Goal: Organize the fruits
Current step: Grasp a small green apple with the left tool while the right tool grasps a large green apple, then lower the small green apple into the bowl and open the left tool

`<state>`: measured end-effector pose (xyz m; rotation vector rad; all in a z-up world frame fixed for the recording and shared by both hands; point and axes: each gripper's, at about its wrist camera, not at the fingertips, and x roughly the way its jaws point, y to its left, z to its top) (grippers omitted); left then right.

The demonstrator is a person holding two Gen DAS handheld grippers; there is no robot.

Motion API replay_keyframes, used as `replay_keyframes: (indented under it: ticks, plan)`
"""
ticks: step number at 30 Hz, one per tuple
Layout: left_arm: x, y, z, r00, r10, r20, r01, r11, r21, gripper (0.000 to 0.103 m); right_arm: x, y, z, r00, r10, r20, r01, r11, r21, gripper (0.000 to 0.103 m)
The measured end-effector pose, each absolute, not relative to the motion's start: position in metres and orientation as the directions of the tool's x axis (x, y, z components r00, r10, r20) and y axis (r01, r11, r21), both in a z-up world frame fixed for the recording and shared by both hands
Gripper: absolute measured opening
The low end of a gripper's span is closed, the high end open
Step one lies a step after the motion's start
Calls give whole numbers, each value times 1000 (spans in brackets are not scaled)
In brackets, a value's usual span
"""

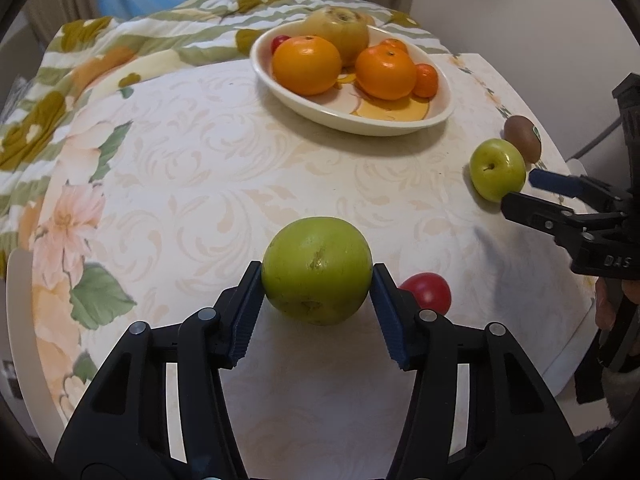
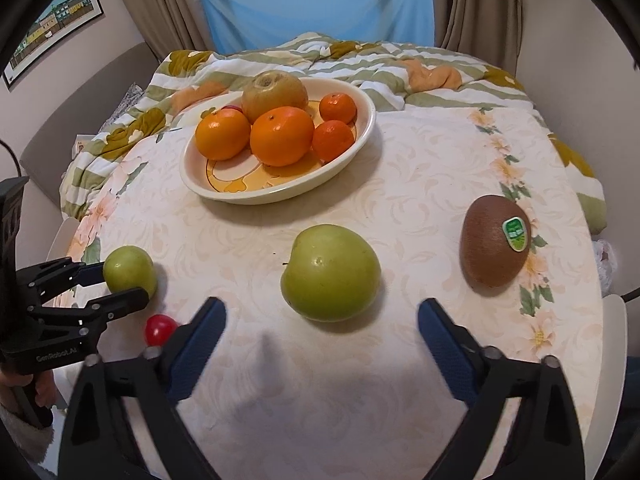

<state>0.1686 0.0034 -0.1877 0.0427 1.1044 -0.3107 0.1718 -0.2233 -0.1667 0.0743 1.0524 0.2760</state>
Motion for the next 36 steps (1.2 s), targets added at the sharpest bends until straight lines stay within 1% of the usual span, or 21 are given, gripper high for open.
replay_keyframes:
  ticks: [9, 11, 15, 17, 18, 23, 28, 36]
  plan:
    - [165, 21, -188, 415, -205, -886, 225, 967, -118, 60, 187, -222, -175, 451, 259, -854, -145, 965, 216, 85]
    - [165, 24, -188, 418, -200, -886, 216, 969, -117, 60, 193, -225, -179, 438, 280, -854, -122, 960, 252, 75]
    - [164, 28, -188, 421, -192, -886, 200, 973, -115, 60, 201, -228, -182, 439, 293, -850, -81, 954, 287, 69]
    - [163, 31, -187, 424, -189, -886, 192, 975, -116, 60, 203, -227, -181, 440, 278, -854, -73, 959, 274, 56]
    - [162, 33, -187, 426, -188, -885, 188, 975, -117, 60, 203, -226, -179, 446, 256, -857, -70, 965, 252, 52]
    - [159, 38, -180, 436, -193, -879, 178, 976, -126, 60, 201, -223, -176, 441, 264, -858, -85, 964, 253, 51]
    - [154, 42, -164, 458, -194, -868, 167, 977, -130, 60, 193, -218, -160, 456, 273, -847, -112, 962, 249, 51]
    - [146, 49, -121, 507, -191, -840, 153, 980, -130, 60, 180, -208, -126, 478, 267, -837, -150, 963, 223, 51]
